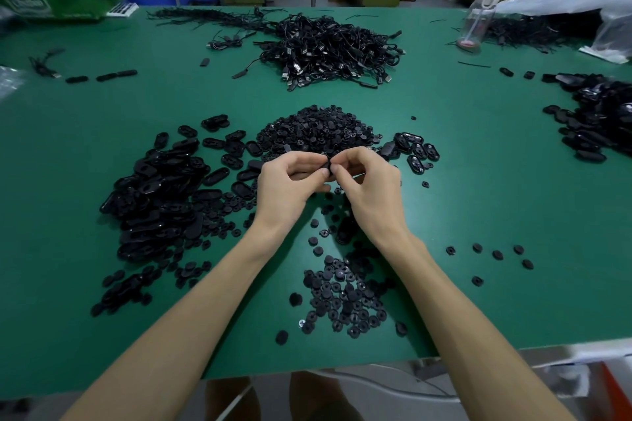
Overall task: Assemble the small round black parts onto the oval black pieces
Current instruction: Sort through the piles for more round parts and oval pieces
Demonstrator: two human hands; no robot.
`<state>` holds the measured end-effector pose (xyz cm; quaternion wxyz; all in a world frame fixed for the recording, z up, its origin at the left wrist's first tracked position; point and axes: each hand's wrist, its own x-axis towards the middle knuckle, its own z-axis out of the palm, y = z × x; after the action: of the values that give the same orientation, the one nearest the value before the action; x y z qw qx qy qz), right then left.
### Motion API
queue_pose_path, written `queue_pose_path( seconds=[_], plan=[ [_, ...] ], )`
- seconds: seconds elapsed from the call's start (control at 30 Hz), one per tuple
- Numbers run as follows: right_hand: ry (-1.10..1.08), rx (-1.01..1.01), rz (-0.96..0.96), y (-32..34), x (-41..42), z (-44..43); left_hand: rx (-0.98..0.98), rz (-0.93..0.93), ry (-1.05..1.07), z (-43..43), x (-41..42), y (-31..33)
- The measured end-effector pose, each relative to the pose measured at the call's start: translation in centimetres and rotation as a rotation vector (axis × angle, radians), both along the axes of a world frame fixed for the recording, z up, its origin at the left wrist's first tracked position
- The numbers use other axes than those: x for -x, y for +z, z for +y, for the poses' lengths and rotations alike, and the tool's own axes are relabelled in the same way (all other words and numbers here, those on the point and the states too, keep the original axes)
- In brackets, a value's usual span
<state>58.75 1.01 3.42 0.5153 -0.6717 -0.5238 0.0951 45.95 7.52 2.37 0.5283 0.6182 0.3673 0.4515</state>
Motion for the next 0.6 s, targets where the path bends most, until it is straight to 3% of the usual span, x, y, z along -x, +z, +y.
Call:
queue_pose_path(
  seconds=[0.43, 0.6],
  plan=[
    [-0.046, -0.042, 0.085, 0.16, -0.33, -0.22, -0.060, 0.014, -0.052, -0.10, 0.16, 0.21],
    [0.020, -0.020, 0.285, 0.46, -0.79, -0.21, -0.054, -0.013, -0.089, -0.07, 0.36, 0.43]
  ],
)
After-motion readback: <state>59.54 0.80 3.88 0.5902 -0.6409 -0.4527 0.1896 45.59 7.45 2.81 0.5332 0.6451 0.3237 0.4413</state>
